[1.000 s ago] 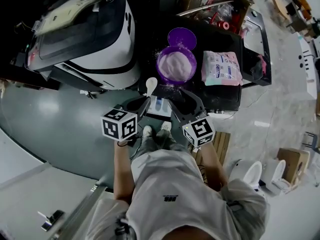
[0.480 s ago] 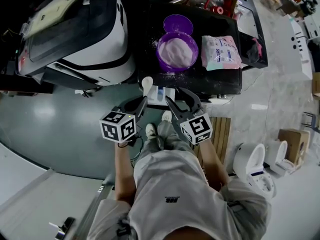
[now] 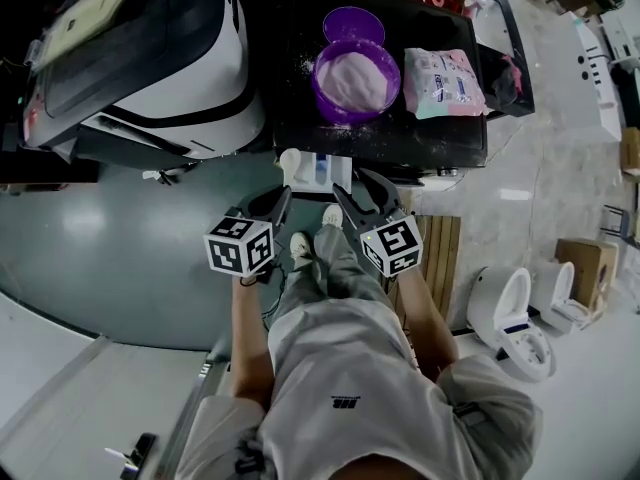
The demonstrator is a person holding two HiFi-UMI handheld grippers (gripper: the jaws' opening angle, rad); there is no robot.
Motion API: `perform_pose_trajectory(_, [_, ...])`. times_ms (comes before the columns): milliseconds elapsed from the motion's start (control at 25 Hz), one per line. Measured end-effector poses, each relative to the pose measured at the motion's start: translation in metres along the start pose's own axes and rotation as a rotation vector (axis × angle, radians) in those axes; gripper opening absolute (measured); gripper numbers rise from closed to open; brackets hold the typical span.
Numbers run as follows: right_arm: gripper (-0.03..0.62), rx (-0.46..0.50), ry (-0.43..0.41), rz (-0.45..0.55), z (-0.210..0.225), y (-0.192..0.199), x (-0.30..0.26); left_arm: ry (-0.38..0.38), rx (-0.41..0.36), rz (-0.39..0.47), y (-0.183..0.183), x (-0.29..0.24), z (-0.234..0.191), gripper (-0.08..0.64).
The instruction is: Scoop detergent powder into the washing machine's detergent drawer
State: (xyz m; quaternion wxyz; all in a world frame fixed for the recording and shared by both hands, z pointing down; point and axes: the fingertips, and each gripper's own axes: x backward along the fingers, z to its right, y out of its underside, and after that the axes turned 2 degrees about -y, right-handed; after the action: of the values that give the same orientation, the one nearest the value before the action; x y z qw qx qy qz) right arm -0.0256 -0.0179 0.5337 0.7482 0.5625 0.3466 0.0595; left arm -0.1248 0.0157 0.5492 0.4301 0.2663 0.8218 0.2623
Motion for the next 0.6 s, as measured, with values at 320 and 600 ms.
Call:
perform_pose_trajectory(320, [0.181, -0.038, 0.012, -0.029, -0.004, 0.035, -0.013, -0.025, -0.004, -0.04, 0.029, -0.015, -0.018, 0.015])
perform_pose_trajectory(600, [0.181, -0.06, 0.011, -0.061, -0.005, 0.062, -0.024, -0.049, -0.008, -0.068, 0.046, -0.031, -0.028, 0.015])
